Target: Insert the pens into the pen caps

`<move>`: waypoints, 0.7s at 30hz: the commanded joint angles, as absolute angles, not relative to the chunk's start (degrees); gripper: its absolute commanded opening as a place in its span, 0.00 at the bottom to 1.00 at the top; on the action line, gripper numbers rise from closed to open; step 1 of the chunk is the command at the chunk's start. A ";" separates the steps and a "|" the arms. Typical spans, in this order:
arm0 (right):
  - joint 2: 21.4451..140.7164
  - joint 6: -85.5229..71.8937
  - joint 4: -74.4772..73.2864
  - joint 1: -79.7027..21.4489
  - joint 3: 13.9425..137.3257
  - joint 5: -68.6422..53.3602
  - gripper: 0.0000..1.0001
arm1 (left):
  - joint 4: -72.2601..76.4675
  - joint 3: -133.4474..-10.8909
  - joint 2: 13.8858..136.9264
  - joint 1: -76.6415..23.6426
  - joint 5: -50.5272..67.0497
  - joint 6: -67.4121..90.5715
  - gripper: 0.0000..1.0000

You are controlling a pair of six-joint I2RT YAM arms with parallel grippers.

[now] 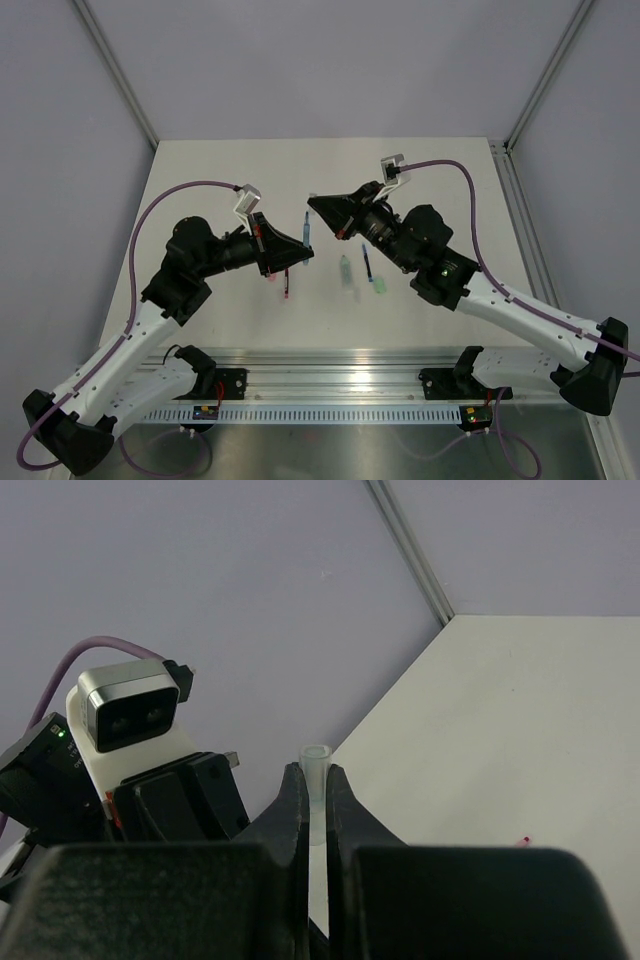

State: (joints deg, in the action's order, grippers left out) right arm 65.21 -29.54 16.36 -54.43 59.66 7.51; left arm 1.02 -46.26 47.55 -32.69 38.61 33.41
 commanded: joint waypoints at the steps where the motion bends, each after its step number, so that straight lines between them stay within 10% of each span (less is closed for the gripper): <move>1: 64.42 -28.57 16.61 -55.11 63.37 9.67 0.00 | 4.31 -46.41 47.11 -32.96 39.46 32.52 0.00; 21: 66.44 -29.35 17.14 -55.72 62.84 8.17 0.00 | 4.57 -46.32 46.93 -32.96 39.64 32.78 0.00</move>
State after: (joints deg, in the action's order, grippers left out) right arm 66.11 -29.56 15.77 -54.87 62.98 8.32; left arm 1.04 -46.26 47.62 -32.69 38.65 33.41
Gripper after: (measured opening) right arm 0.036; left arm 0.050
